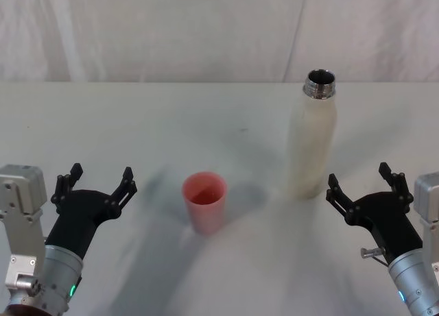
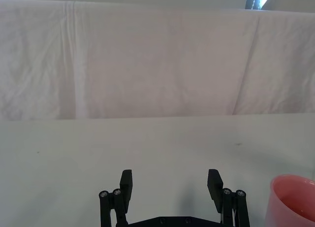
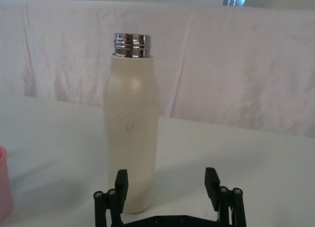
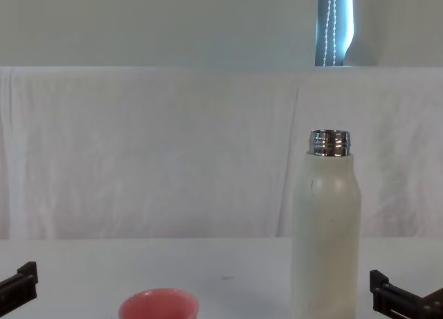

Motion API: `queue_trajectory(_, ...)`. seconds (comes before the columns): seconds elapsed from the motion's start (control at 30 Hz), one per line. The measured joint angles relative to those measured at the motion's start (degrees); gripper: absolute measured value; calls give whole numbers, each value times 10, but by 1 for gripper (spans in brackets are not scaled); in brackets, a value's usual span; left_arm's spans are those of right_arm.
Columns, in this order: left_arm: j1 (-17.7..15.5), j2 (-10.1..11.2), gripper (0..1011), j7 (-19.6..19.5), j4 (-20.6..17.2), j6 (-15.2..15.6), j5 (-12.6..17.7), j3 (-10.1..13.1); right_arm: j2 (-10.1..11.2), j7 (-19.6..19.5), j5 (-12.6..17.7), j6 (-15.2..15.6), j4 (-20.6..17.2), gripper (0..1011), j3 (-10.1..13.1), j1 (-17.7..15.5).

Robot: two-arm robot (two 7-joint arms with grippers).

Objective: Grasp the thermos with one hand and pour water into the cup lid.

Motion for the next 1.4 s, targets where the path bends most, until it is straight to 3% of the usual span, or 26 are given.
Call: queue_trajectory(1.4, 0, 0, 1001, 0, 0, 0, 0, 0, 0, 0, 0, 0, 0, 1003, 0, 0)
